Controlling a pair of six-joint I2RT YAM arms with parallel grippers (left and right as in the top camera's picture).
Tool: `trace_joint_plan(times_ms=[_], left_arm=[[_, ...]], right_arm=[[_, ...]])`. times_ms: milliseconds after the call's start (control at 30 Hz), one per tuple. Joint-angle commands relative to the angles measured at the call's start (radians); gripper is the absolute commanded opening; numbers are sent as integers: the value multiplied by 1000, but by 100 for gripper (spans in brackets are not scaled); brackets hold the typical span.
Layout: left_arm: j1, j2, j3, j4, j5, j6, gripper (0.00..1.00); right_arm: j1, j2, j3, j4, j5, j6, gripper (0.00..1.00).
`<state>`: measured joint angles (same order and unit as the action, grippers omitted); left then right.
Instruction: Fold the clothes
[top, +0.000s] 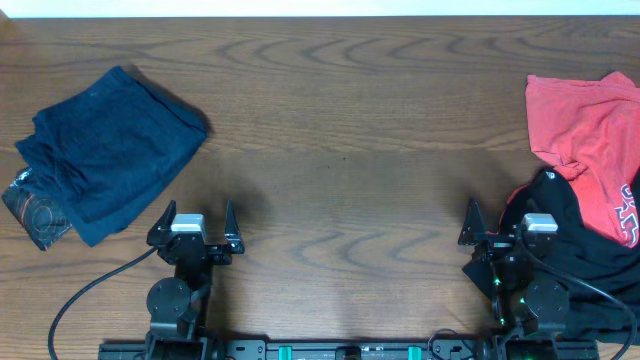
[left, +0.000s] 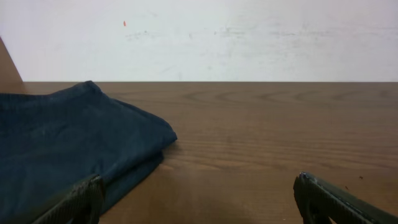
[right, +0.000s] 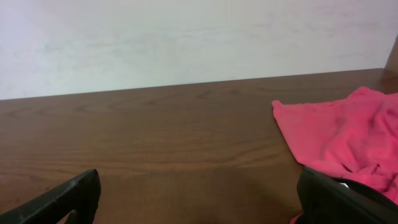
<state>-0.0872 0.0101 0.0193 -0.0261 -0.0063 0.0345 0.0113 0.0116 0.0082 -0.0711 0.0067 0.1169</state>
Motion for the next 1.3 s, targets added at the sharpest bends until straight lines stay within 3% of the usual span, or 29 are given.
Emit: trace_joint_plan(times_ms=[0,100,267,567,767,933,1167,1267], left_arm=[[-3,-2,-15,-45,-21,6,98],[-3,15,-15,-45,-20,-8,98],[-3,57,-15,-45,4,-193,98],[-3,252,103,-56,96,-205,98],[-3,524,347,-210,109,-204,98],[-3,747,520,-337,185,-205,98],[-3,933,575,-379,309,-205,98],[-3,972,575,-388,330,-205,98]], right_arm=[[-9,-6,-3,-4,-11,-13,99],[-9,-2,-3,-4,-15,4,99],[-9,22,-3,-4,-15,28,99],[-11,177,89,-48,14,28,99],[-19,467,300,-197,42,31,99],[-62,769,519,-417,42,101,99],[-84,1079,631,-552,54,108,99],[-99,1170,627,-591,142,222,99]])
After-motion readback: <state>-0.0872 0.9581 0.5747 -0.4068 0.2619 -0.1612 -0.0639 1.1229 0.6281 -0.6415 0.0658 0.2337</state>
